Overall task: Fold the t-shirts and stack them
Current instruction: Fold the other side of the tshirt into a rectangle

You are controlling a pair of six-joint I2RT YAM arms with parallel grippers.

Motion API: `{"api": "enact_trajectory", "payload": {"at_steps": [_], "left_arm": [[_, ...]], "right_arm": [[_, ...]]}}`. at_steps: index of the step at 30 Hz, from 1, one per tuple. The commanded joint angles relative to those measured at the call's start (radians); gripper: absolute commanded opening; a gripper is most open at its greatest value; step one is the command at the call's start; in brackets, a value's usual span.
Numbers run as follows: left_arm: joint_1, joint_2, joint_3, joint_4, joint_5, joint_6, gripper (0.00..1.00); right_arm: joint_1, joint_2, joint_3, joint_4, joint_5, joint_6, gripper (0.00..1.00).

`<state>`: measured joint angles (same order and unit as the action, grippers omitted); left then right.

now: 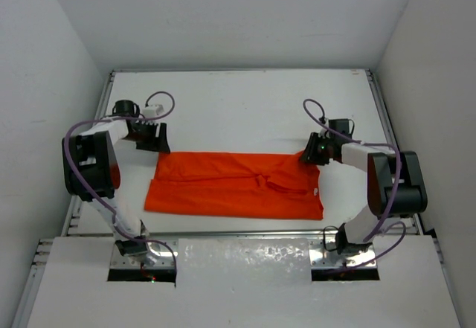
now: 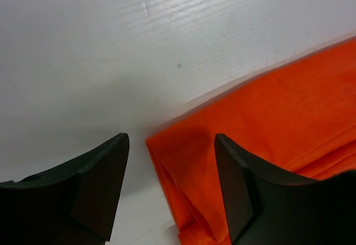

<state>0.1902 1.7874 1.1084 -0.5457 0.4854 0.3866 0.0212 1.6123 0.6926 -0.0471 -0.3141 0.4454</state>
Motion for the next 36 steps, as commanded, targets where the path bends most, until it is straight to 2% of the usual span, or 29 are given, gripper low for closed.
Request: {"api": "enact_trajectory", "payload": {"at_steps": [1, 4, 8, 11, 15, 20, 23, 24, 28, 29, 32, 36], "left_arm": [[-0.006, 0.010, -0.027, -0.026, 0.044, 0.041, 0.60], [-0.006, 0.021, -0.038, -0.016, -0.002, 0.049, 0.59], [-0.006, -0.003, -0.044, 0.006, -0.051, 0.055, 0.57], [-0.006, -0.019, -0.045, 0.015, -0.065, 0.061, 0.57], [-0.012, 0.003, -0.044, 0.004, -0.053, 0.064, 0.57], [-0.018, -0.006, -0.064, -0.007, 0.035, 0.064, 0.54], [-0.018, -0.008, -0.068, -0.013, 0.050, 0.063, 0.46], [-0.017, -0.006, -0.068, -0.014, 0.054, 0.063, 0.36], [-0.017, 0.004, -0.061, -0.033, 0.078, 0.061, 0.12], [-0.015, 0.006, -0.059, -0.033, 0.075, 0.057, 0.00], [-0.015, 0.004, -0.042, -0.017, 0.023, 0.029, 0.00], [-0.003, -0.013, -0.039, 0.026, -0.080, -0.006, 0.00]], "right_arm": [[0.000, 0.009, 0.019, 0.042, -0.017, 0.004, 0.30], [-0.001, -0.008, 0.031, 0.020, 0.016, -0.008, 0.30], [-0.001, -0.072, 0.056, -0.051, 0.078, -0.069, 0.39], [-0.001, -0.080, 0.082, -0.066, 0.081, -0.106, 0.41], [0.003, -0.034, 0.082, -0.022, 0.046, -0.094, 0.39], [0.011, 0.041, 0.091, 0.013, 0.040, -0.077, 0.37], [0.011, 0.040, 0.097, -0.005, 0.053, -0.093, 0.37], [0.011, 0.035, 0.088, -0.004, 0.052, -0.099, 0.36], [0.011, 0.014, 0.059, 0.033, -0.035, -0.067, 0.15], [0.013, 0.006, 0.036, 0.041, -0.045, -0.050, 0.12], [0.002, -0.029, 0.001, 0.041, -0.027, -0.042, 0.02], [-0.017, -0.092, -0.031, 0.029, 0.050, -0.031, 0.00]]}}
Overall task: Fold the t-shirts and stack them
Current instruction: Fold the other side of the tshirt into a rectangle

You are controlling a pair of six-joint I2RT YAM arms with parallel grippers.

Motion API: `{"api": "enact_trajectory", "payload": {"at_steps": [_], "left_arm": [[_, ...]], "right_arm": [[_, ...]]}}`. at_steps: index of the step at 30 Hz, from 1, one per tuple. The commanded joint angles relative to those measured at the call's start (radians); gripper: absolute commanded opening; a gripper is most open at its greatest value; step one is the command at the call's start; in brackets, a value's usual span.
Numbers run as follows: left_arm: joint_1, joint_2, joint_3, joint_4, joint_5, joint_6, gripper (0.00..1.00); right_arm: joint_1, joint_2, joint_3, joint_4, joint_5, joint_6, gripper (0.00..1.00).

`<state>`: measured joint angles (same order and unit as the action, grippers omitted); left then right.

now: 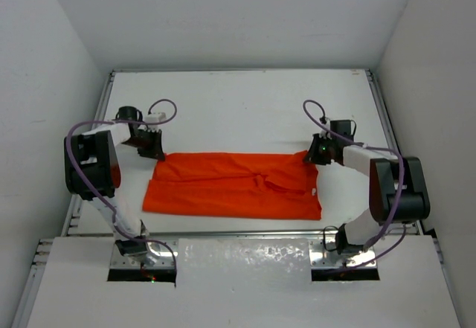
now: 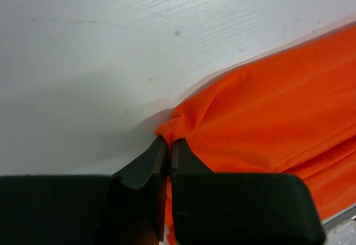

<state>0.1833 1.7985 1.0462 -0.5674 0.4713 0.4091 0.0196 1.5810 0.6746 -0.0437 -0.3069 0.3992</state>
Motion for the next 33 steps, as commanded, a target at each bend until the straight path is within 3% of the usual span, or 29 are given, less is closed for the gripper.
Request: {"api": "enact_trajectory", "payload": {"at_steps": [1, 5, 13, 15, 17, 19, 20, 21, 22, 23, 25, 29, 33], "left_arm": [[0.007, -0.034, 0.021, 0.050, -0.074, -0.027, 0.00], [0.007, -0.054, 0.008, 0.067, -0.086, -0.030, 0.00], [0.008, -0.064, -0.006, 0.070, -0.100, -0.009, 0.00], [0.007, -0.060, -0.006, 0.063, -0.071, 0.005, 0.00], [0.007, -0.053, 0.006, 0.057, -0.054, 0.008, 0.00], [0.005, -0.031, 0.024, 0.040, -0.039, 0.008, 0.09], [0.005, -0.025, 0.049, 0.028, -0.039, 0.007, 0.25], [0.005, -0.015, 0.061, 0.021, -0.039, -0.003, 0.32], [0.007, -0.013, 0.072, 0.020, -0.037, -0.003, 0.51], [0.007, -0.011, 0.099, 0.015, -0.036, -0.004, 0.57], [0.007, -0.014, 0.130, 0.009, -0.031, -0.006, 0.62], [0.005, -0.051, 0.202, 0.000, -0.023, 0.003, 0.64], [0.005, -0.187, 0.169, 0.035, -0.033, 0.092, 0.64]], "right_arm": [[-0.015, -0.085, -0.017, 0.012, 0.061, 0.013, 0.00], [-0.027, -0.130, -0.027, 0.014, 0.109, 0.030, 0.00], [-0.043, -0.096, -0.052, 0.027, 0.060, 0.038, 0.00], [-0.041, -0.056, -0.037, 0.033, 0.029, 0.035, 0.05], [-0.038, -0.027, -0.005, 0.028, -0.006, 0.029, 0.16], [-0.038, -0.006, 0.016, 0.005, -0.003, 0.021, 0.30], [-0.038, -0.006, 0.031, -0.005, 0.012, 0.009, 0.32], [-0.038, -0.013, 0.036, -0.027, 0.023, 0.003, 0.34], [-0.038, -0.022, 0.043, -0.039, 0.037, -0.009, 0.35], [-0.040, -0.030, 0.061, -0.056, 0.061, -0.035, 0.37], [-0.040, -0.052, 0.089, -0.113, 0.078, -0.062, 0.40], [-0.038, -0.114, 0.157, -0.206, 0.143, -0.126, 0.47], [-0.027, -0.212, 0.149, -0.298, 0.227, -0.172, 0.49]]}}
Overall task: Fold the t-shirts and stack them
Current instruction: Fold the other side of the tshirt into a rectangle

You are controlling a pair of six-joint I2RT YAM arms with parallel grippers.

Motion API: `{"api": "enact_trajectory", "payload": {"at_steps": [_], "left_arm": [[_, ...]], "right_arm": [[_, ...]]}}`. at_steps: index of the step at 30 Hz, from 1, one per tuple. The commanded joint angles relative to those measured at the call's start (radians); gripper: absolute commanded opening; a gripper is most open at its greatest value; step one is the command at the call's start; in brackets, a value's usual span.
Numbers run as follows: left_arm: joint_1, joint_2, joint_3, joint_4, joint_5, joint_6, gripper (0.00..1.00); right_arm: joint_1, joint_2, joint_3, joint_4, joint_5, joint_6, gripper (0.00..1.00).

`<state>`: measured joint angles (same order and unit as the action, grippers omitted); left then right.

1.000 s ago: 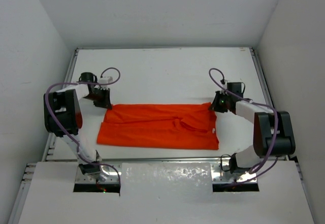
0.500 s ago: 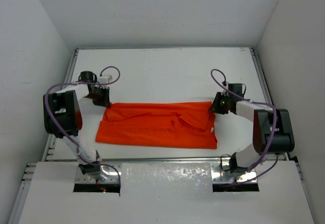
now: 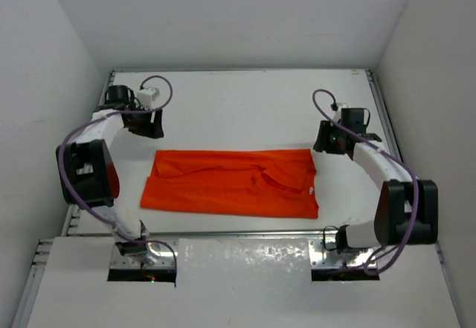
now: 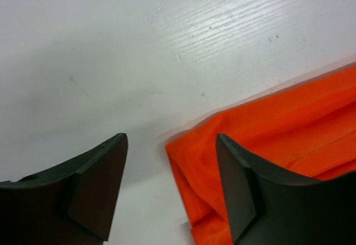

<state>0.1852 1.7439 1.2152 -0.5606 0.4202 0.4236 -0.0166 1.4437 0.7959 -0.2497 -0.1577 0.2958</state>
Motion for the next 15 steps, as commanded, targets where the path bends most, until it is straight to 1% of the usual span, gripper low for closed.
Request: {"api": "enact_trajectory", "payload": {"at_steps": [1, 2, 3, 4, 5, 6, 7, 8, 9, 10, 11, 13, 15], "left_arm": [[0.005, -0.161, -0.014, 0.024, 0.035, 0.120, 0.61], [0.003, -0.184, -0.034, -0.039, 0.063, 0.188, 0.57], [0.000, -0.211, -0.037, -0.097, 0.115, 0.346, 0.52], [-0.001, -0.215, -0.039, -0.152, 0.127, 0.419, 0.46], [-0.004, -0.213, -0.043, -0.259, 0.127, 0.491, 0.46], [-0.016, -0.207, -0.049, -0.300, 0.097, 0.597, 0.46], [-0.024, -0.207, -0.075, -0.326, 0.077, 0.637, 0.51], [-0.044, -0.216, -0.089, -0.349, 0.049, 0.699, 0.54], [-0.055, -0.222, -0.106, -0.352, 0.037, 0.719, 0.57], [-0.067, -0.230, -0.135, -0.343, 0.026, 0.728, 0.58], [-0.090, -0.242, -0.146, -0.320, 0.006, 0.744, 0.58], [-0.110, -0.245, -0.177, -0.277, -0.009, 0.757, 0.59], [-0.136, -0.242, -0.192, -0.248, -0.043, 0.764, 0.60]], "right_arm": [[0.032, -0.097, 0.025, -0.108, 0.116, -0.089, 0.48], [0.094, -0.135, 0.019, -0.120, 0.139, -0.127, 0.45], [0.134, -0.149, 0.017, -0.141, 0.156, -0.141, 0.41], [0.182, -0.158, 0.017, -0.145, 0.176, -0.150, 0.40], [0.281, -0.157, 0.023, -0.148, 0.179, -0.152, 0.40], [0.329, -0.146, 0.031, -0.160, 0.184, -0.149, 0.40], [0.408, -0.129, 0.049, -0.166, 0.210, -0.138, 0.43], [0.440, -0.100, 0.058, -0.161, 0.219, -0.104, 0.44], [0.464, -0.086, 0.060, -0.146, 0.224, -0.083, 0.46], [0.512, -0.075, 0.058, -0.123, 0.221, -0.043, 0.51], [0.536, -0.053, 0.055, -0.100, 0.218, -0.023, 0.53], [0.591, -0.019, 0.075, -0.060, 0.214, 0.005, 0.57], [0.615, 0.041, 0.100, -0.059, 0.211, 0.022, 0.57]]}}
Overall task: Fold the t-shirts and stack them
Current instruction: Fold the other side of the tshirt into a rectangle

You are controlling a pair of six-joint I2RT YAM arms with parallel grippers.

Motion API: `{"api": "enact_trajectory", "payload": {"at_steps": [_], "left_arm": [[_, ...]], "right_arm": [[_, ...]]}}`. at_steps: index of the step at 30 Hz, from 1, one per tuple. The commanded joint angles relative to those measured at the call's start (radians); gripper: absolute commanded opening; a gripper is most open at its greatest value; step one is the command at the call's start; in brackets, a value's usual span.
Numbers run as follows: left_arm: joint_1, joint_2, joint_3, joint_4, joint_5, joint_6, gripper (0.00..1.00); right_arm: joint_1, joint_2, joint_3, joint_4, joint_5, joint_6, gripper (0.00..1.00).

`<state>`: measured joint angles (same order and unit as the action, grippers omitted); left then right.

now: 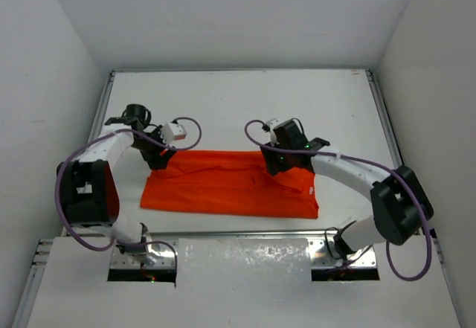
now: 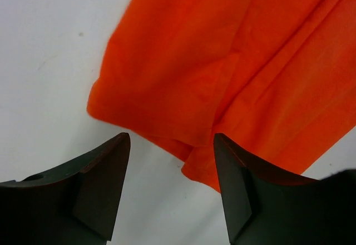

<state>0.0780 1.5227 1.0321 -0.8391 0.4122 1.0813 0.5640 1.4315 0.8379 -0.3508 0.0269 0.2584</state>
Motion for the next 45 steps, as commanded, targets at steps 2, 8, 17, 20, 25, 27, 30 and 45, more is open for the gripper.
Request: {"api": "enact_trajectory", "payload": {"at_steps": [2, 8, 17, 20, 25, 27, 30, 45], "left_arm": [[-0.044, -0.015, -0.024, 0.055, -0.052, 0.121, 0.60], [-0.070, 0.002, -0.038, 0.072, -0.038, 0.141, 0.61], [-0.095, 0.022, -0.076, -0.057, 0.004, 0.264, 0.62], [-0.096, 0.019, -0.101, 0.034, -0.032, 0.218, 0.62], [-0.106, 0.024, -0.113, 0.118, -0.075, 0.170, 0.62], [-0.113, 0.024, -0.130, 0.133, -0.093, 0.170, 0.61], [-0.119, 0.028, -0.155, 0.147, -0.127, 0.175, 0.54], [-0.119, 0.017, -0.141, 0.178, -0.145, 0.108, 0.02]], "right_arm": [[0.059, 0.079, 0.070, 0.061, 0.010, 0.073, 0.56], [0.077, 0.164, 0.084, 0.073, 0.025, 0.094, 0.56], [0.077, 0.205, 0.081, 0.113, 0.010, 0.114, 0.56], [0.077, 0.217, 0.082, 0.119, 0.010, 0.120, 0.53], [0.076, 0.225, 0.079, 0.110, 0.019, 0.120, 0.43], [0.077, 0.224, 0.073, 0.110, 0.022, 0.119, 0.39], [0.077, 0.222, 0.072, 0.108, 0.021, 0.122, 0.35], [0.077, 0.193, 0.086, 0.052, 0.028, 0.050, 0.04]]}}
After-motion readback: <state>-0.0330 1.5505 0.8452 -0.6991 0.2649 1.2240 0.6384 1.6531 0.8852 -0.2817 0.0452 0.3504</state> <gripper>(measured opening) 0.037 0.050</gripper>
